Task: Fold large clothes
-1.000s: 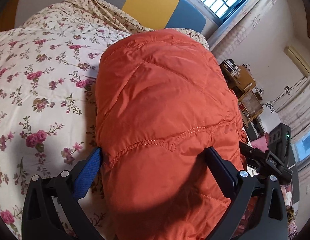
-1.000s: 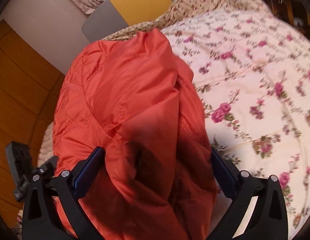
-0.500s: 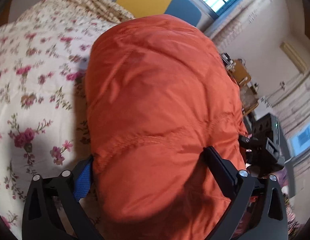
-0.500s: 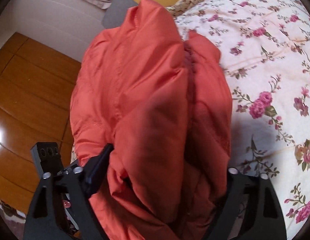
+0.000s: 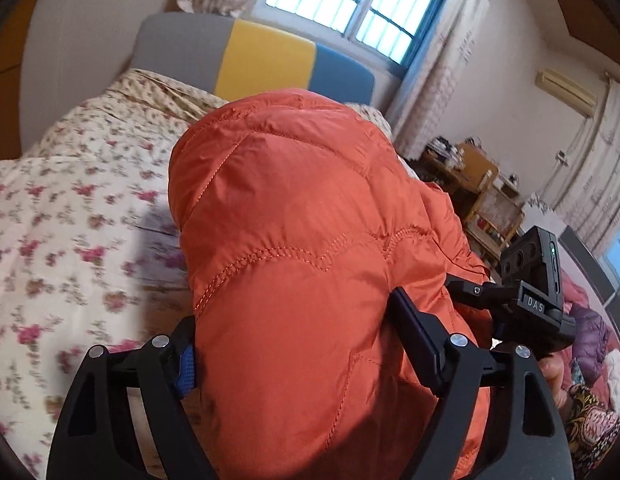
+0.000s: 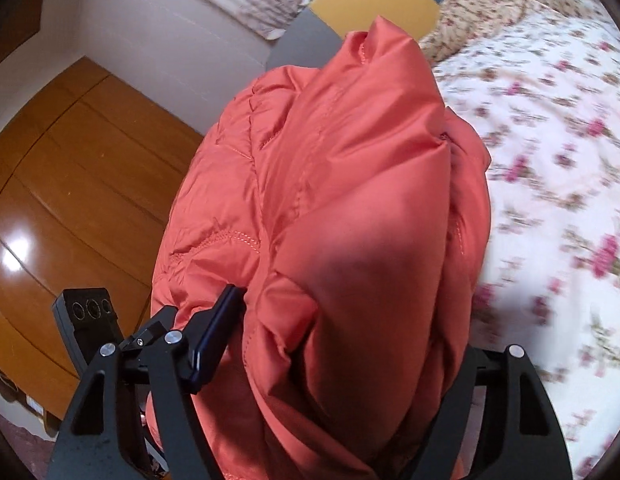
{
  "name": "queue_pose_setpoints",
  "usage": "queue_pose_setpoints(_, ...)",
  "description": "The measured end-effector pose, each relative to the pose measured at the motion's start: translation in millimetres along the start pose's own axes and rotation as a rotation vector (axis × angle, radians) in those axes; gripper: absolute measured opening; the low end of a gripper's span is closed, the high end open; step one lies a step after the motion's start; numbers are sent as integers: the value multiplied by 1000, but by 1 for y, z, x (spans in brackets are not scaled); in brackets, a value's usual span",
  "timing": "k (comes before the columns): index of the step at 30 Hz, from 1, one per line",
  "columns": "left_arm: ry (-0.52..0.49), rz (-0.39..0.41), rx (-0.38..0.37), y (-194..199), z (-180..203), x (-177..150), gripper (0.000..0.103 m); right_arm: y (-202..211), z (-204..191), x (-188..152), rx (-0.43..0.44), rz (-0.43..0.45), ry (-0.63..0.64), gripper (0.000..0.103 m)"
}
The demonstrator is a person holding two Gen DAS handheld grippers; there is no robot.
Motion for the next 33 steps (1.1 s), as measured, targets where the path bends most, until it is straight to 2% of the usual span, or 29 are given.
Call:
queue_pose_setpoints(12, 118, 82, 159, 70, -104, 1, 81, -127, -73, -18, 26, -94, 115, 74)
queue_pose_setpoints(15, 146, 89, 191, 82, -129, -3, 81, -154, -78, -26, -17, -107, 139, 76)
queue_pose_setpoints(17, 171, 79, 205, 83, -143, -9, 81, -167, -71, -31, -75, -107, 145, 82)
queue_pose_setpoints(19, 219, 56, 206, 79, -160, -19, 83, -179, -70, -33, -98, -102, 145, 87)
queue_pose_setpoints(21, 258, 52, 215, 77, -168, -28, 91, -181, -67, -35, -118, -91, 161, 88)
queue_pose_setpoints(22, 261, 58, 224, 77, -169, -32, 91, -181, -68, -35, -132, -88, 169, 88)
queue_pose_setpoints(27, 215, 41, 286, 81, -160, -36, 100, -162, -76, -41, -223, -66, 191, 88)
queue_pose_setpoints(29, 213, 33, 308, 86, -157, -36, 100, -152, -82, -39, -278, -44, 218, 88)
queue_pose_setpoints(33, 237, 58, 339, 102, -156, -29, 100, -125, -87, -35, -322, 4, 231, 88)
Point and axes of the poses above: each gripper's, at about its wrist camera, not at the fingertips, and y roughly against the way its jaws point, z to its right, x to its top, the point moved 5 cm from there along -y, roughly the way its jaws point, and after that the axes turned 1 degree about x, right-handed, at the moved point
